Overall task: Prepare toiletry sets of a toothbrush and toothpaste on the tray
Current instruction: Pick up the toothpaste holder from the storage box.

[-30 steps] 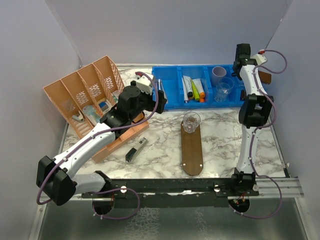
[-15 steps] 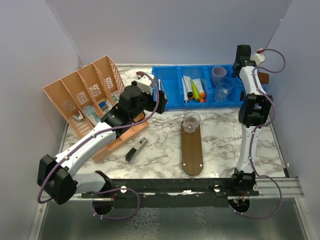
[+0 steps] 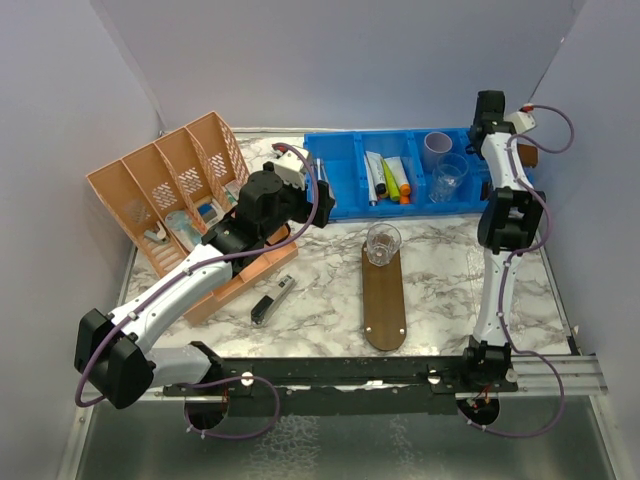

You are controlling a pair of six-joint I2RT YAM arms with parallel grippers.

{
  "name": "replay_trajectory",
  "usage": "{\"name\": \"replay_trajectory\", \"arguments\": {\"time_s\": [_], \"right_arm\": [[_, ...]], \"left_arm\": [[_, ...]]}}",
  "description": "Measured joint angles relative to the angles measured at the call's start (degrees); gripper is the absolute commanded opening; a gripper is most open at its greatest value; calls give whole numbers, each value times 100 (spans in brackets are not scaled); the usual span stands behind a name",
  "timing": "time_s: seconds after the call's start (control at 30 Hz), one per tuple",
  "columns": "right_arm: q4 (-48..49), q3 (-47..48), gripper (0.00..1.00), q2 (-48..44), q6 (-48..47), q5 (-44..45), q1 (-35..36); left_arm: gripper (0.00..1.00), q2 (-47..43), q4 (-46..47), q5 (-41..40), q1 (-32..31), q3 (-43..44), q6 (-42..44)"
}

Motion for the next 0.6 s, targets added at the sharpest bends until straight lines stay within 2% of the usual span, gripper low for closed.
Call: {"name": "replay_trajectory", "arguments": {"time_s": [0.4,0.47,0.6], "right_arm": [[-105,-514,43,-127,857,-55,-96],[-116,-514,39,-127,916,-55,-105],[-208,-459,22,-127,999,-125,-122]], "left_arm": [[99,70,-2,15,31,7,-22],[99,76,-2,20,31,7,-24],[99,76,-2,22,31,7,-24]]}}
